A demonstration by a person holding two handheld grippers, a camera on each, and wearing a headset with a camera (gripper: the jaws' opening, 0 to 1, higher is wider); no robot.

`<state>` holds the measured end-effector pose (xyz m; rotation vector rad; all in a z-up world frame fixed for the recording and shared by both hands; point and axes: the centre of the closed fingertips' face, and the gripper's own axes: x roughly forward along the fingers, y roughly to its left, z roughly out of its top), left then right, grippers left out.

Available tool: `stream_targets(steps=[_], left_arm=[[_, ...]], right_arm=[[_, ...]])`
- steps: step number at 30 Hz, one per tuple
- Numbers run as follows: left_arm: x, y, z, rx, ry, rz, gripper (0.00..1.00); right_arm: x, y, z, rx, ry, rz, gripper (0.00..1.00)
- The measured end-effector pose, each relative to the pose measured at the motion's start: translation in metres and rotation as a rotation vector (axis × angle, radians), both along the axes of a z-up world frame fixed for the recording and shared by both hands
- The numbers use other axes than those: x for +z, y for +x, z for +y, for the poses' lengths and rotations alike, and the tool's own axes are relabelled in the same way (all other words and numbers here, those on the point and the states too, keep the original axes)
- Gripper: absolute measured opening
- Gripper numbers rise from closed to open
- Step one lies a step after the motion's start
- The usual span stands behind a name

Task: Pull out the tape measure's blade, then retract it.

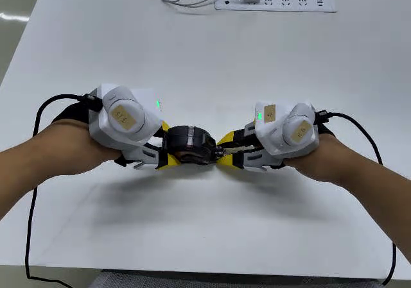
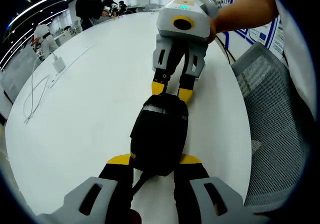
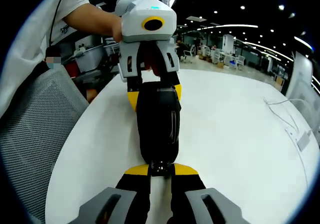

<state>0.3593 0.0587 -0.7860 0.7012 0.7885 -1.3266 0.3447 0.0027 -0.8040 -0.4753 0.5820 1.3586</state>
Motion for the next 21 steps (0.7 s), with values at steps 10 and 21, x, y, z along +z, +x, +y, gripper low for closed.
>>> stream_targets(steps=[10, 21], left_arm=[[0.0002, -0.0003, 0.0007, -0.006, 0.019, -0.012, 0.25], [0.0003, -0.0002, 0.0007, -0.005, 0.019, -0.006, 0.25]], right_arm=[[0.0006, -0.0004, -0.0012, 0.004, -0.014, -0.011, 0.1], [0.0001, -0.0007, -0.0034, 0.0, -0.018, -0.014, 0.09]])
